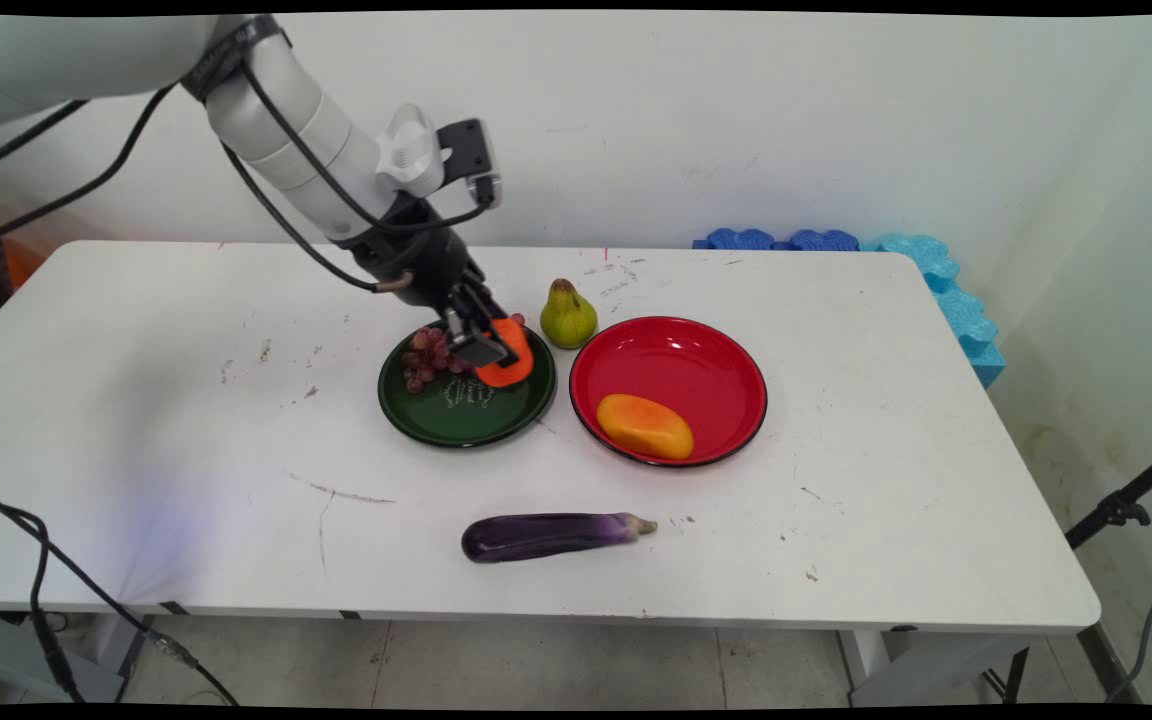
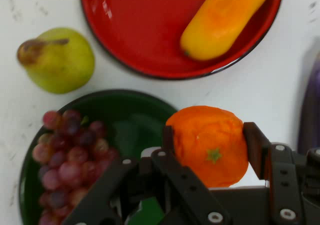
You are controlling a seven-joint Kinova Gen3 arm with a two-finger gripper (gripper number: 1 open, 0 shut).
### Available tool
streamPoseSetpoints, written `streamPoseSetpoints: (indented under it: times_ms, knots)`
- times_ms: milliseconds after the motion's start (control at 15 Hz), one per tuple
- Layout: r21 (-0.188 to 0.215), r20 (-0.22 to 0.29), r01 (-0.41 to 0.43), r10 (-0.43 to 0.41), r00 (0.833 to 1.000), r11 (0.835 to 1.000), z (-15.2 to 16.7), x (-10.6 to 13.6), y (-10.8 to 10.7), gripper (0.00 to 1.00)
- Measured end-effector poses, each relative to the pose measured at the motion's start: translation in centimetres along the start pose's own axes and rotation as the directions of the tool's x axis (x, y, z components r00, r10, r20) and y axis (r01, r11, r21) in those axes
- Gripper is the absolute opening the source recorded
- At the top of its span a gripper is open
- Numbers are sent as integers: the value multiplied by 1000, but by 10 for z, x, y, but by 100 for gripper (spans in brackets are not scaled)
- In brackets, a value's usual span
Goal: Place the picked object on the table
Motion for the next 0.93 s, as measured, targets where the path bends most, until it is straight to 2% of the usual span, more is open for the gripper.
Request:
streamPoseSetpoints:
  times_ms: [333,933]
  knots:
    - [-13,-3,8,-8,1000,1000,19,12,24,0]
    - [-30,37,122,-121,992,992,97,-1,46,0]
